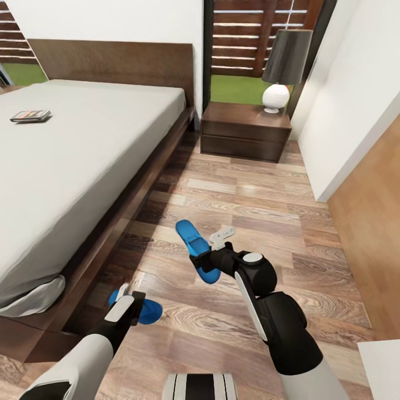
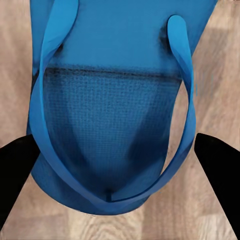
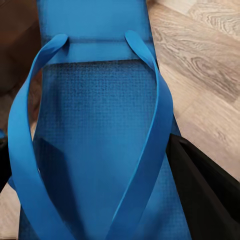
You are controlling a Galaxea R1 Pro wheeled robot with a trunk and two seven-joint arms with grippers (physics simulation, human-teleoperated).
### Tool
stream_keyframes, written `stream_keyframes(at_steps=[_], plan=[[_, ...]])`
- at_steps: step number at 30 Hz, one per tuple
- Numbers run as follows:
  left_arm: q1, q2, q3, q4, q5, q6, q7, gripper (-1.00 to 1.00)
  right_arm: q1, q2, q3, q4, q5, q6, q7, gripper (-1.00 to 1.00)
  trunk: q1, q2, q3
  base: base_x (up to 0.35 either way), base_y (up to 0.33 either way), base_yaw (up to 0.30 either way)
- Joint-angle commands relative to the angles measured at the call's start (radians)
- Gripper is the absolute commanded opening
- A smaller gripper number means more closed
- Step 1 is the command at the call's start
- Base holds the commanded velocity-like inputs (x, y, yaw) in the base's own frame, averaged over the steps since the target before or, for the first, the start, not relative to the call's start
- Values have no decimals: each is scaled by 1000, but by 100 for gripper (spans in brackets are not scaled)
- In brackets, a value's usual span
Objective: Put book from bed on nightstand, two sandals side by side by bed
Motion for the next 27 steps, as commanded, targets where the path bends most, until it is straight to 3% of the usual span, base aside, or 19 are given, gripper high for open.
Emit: stream_keyframes(at_steps=[1,16,27], plan=[[0,1,2,-2,10,-3,5,-100,-1,0,2,-1,10,4,7,-100,0,-1,-5,0,0,0],[0,10,2,-3,9,-4,45,-100,0,0,13,-1,10,3,9,-100,7,-4,-63,0,0,0],[1,14,2,-3,10,-3,42,-100,0,-1,14,-2,10,2,9,-100,12,-7,-105,0,0,0]])
